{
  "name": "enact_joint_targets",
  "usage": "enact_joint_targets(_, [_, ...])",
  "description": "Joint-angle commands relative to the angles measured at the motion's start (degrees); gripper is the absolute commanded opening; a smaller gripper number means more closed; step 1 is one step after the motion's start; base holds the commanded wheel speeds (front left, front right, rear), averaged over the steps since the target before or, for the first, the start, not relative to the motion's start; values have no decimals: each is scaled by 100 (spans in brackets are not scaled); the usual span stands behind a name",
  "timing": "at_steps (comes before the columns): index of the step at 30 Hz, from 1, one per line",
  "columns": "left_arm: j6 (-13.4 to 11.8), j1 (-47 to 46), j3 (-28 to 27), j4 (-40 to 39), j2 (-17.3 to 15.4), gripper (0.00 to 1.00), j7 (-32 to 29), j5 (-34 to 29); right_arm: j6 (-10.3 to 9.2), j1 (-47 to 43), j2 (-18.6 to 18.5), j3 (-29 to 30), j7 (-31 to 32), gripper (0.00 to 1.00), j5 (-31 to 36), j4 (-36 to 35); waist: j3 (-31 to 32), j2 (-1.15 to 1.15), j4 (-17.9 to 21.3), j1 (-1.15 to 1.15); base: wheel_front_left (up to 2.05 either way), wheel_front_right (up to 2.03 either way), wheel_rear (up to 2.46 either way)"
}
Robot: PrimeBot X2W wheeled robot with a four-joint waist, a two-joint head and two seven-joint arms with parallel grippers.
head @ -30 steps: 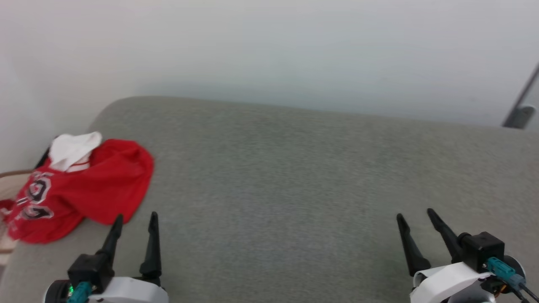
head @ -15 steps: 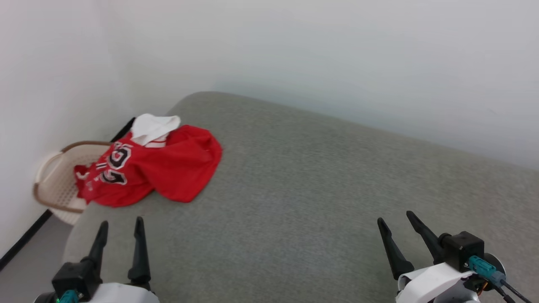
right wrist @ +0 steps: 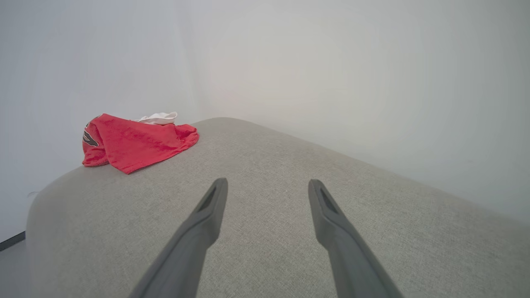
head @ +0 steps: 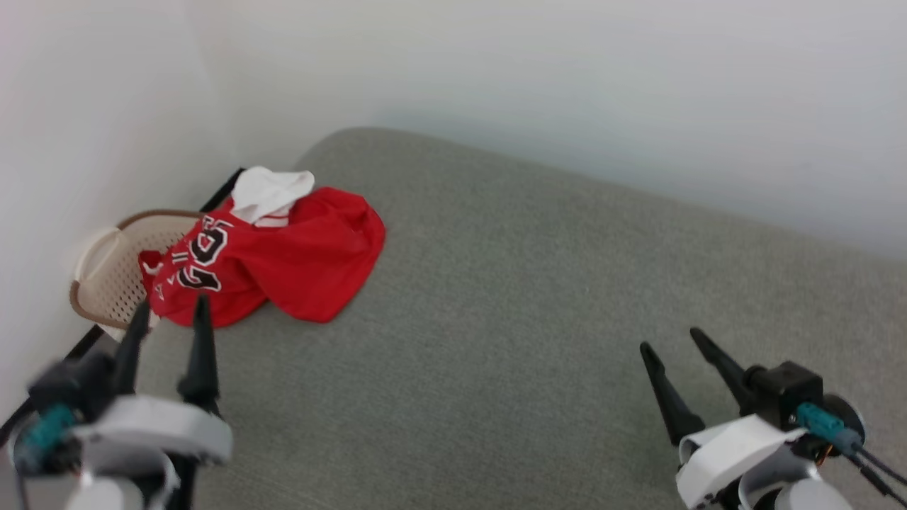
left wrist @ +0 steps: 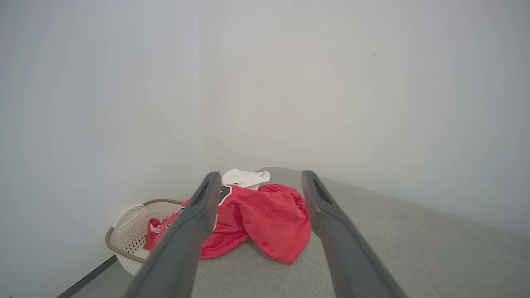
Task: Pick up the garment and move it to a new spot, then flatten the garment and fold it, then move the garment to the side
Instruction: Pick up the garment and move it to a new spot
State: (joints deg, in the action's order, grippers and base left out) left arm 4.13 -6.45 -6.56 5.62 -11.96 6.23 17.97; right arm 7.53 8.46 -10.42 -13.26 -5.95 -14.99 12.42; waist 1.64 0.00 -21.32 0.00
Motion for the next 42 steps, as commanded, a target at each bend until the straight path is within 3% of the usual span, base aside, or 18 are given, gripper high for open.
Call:
enact_joint_targets(1, [54, -212, -40, 51, -85, 100, -49, 94, -8, 97, -48, 1, 52, 100, 57, -63, -390, 0, 214, 0, 0, 0, 0])
enact_joint_targets(9, [282, -1638, 3, 849, -745, 100, -648, 712, -8, 465, -263, 110, 328, 100, 223, -500, -1328, 0, 592, 0, 0, 0, 0])
enact_joint_targets(15, [332, -2753, 207, 1839, -1304, 100, -1196, 1132, -8, 709, -368, 188, 520, 100, 353, -884, -2107, 0, 848, 0, 0, 0, 0])
enact_joint_targets(23, [332, -4071, 567, 3409, -1749, 100, -2053, 1422, -8, 940, -444, 229, 758, 100, 491, -1367, -2962, 0, 1078, 0, 0, 0, 0])
enact_joint_targets(29, [333, -4706, 800, 4582, -1912, 100, -2617, 1395, -8, 1059, -458, 200, 932, 100, 568, -1658, -3347, 0, 1245, 0, 0, 0, 0])
enact_joint_targets(41, [336, -5016, 1354, 5843, -1567, 100, -3093, 1762, -8, 1087, -482, 311, 1207, 100, 640, -2078, -3618, 0, 1332, 0, 0, 0, 0])
enact_joint_targets(42, [336, -5019, 1373, 5912, -1531, 86, -3103, 1817, -8, 1085, -485, 322, 1220, 100, 636, -2086, -3618, 0, 1327, 0, 0, 0, 0])
